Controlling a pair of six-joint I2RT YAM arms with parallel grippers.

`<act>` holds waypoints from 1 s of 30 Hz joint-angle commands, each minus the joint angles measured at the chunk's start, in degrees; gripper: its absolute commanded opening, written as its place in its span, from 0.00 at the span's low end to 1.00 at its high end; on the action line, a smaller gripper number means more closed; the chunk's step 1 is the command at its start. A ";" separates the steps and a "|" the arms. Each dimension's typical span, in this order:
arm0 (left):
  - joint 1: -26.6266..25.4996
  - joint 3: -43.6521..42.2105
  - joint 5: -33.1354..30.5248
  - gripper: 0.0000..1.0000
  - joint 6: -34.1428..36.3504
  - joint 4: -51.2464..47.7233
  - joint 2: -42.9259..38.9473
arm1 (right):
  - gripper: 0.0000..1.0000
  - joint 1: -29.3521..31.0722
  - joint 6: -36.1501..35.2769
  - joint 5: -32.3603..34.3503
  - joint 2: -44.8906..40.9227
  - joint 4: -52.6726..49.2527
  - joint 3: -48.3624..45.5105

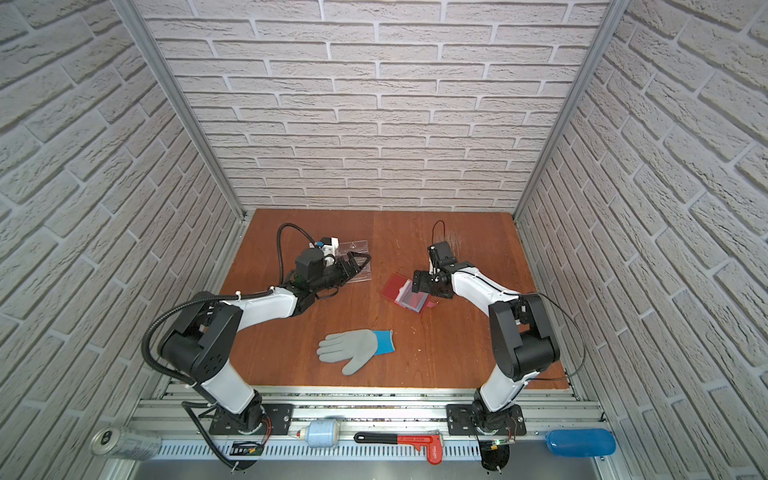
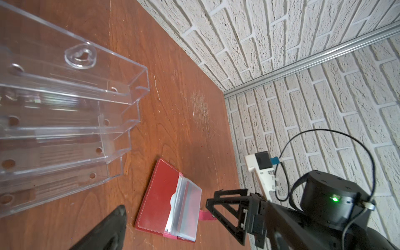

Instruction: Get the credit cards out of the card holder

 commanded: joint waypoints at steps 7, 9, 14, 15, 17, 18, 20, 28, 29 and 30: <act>-0.07 -0.46 -0.32 0.98 0.58 2.59 -0.01 | 0.69 0.48 -0.04 -5.38 6.47 0.71 3.53; -0.05 -0.46 -0.43 0.98 0.54 2.48 0.00 | 0.64 0.85 -1.02 -4.83 7.42 -0.01 4.31; 0.62 -0.89 -0.27 0.98 0.22 2.84 0.21 | 0.52 3.42 -4.66 -0.21 10.30 -3.56 7.75; 0.76 -1.06 -0.19 0.98 0.10 2.96 0.21 | 0.50 4.28 -5.75 1.35 10.90 -4.50 8.54; 1.10 -1.71 -0.21 0.98 -0.08 3.19 -0.13 | 0.49 6.46 -7.77 6.06 12.17 -7.23 10.51; 1.31 -1.96 -0.27 0.98 -0.08 3.35 -0.31 | 0.48 7.54 -8.67 7.29 12.48 -7.59 10.85; 1.46 -2.60 -0.44 0.98 -0.16 3.38 -0.74 | 0.48 9.67 -10.13 9.67 13.07 -8.12 11.38; 1.60 -3.02 0.03 0.98 -1.35 3.73 -0.41 | 0.48 11.69 -9.63 7.92 12.38 -7.49 11.80; 1.63 -3.01 0.00 0.98 -1.50 3.65 -0.34 | 0.49 11.63 -9.38 7.55 11.52 -7.23 11.45; 1.60 -2.95 -0.04 0.98 -1.85 3.40 -0.32 | 0.50 11.64 -9.09 7.26 10.63 -6.96 11.12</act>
